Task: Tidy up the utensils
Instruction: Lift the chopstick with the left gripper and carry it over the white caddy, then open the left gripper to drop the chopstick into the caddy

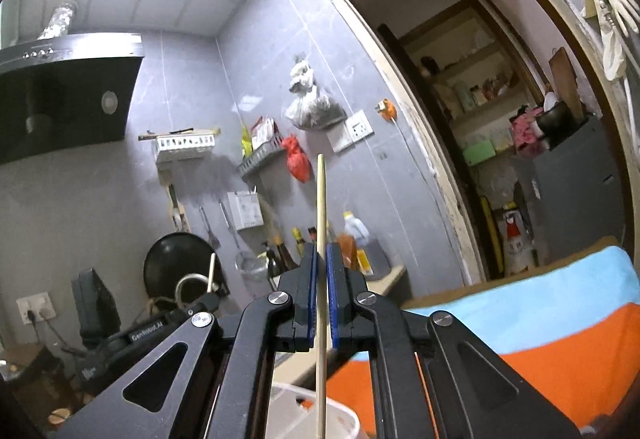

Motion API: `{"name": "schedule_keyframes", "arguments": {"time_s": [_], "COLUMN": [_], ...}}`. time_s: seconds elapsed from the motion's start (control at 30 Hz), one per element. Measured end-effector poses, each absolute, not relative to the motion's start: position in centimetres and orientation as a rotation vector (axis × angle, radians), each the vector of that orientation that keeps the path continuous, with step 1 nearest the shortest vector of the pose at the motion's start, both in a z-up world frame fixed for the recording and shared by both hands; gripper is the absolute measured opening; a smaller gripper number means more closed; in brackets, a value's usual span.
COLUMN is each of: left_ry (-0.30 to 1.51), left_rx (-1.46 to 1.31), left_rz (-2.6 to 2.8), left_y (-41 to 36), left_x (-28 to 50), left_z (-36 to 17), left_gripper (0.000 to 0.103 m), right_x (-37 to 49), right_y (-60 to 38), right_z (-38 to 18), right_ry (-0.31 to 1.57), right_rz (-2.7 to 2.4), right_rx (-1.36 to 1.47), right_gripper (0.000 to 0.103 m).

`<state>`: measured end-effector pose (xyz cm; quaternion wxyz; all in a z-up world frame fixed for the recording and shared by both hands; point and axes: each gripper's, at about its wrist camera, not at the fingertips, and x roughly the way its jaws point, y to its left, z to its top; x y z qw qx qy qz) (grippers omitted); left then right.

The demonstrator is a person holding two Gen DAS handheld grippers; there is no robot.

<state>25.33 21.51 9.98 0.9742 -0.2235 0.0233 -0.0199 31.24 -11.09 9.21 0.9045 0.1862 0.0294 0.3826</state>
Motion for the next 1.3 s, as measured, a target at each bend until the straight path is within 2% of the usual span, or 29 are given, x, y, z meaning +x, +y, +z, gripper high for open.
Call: {"name": "schedule_keyframes", "arguments": {"time_s": [0.27, 0.57, 1.07, 1.13, 1.17, 1.2, 1.23, 1.3], "left_ry": [-0.010, -0.072, 0.088, 0.130, 0.149, 0.164, 0.172, 0.186], "left_rx": [-0.504, -0.423, -0.346, -0.350, -0.356, -0.363, -0.366, -0.359], "left_rz": [0.051, 0.092, -0.012, -0.033, -0.044, -0.054, -0.058, -0.063], "left_y": [23.6, 21.8, 20.0, 19.8, 19.7, 19.5, 19.3, 18.9], "left_x": [26.3, 24.8, 23.4, 23.2, 23.1, 22.9, 22.6, 22.1], "left_z": [7.0, 6.0, 4.3, 4.3, 4.3, 4.3, 4.3, 4.5], "left_gripper": [0.002, 0.002, 0.005, 0.014, 0.019, 0.028, 0.034, 0.039], "right_x": [31.4, 31.9, 30.6, 30.4, 30.2, 30.0, 29.7, 29.3], "right_y": [-8.0, -6.4, -6.4, -6.7, -7.0, -7.3, -7.7, -8.4], "right_z": [7.1, 4.6, 2.4, 2.4, 2.5, 2.6, 2.7, 3.0], "right_ry": [-0.033, -0.001, 0.110, 0.126, 0.133, 0.137, 0.138, 0.142], "right_rz": [0.752, 0.747, 0.776, 0.778, 0.777, 0.775, 0.773, 0.764], "right_rx": [0.309, 0.240, 0.099, 0.096, 0.097, 0.096, 0.097, 0.097], "right_gripper": [0.003, 0.003, 0.007, 0.013, 0.023, 0.028, 0.029, 0.037]}}
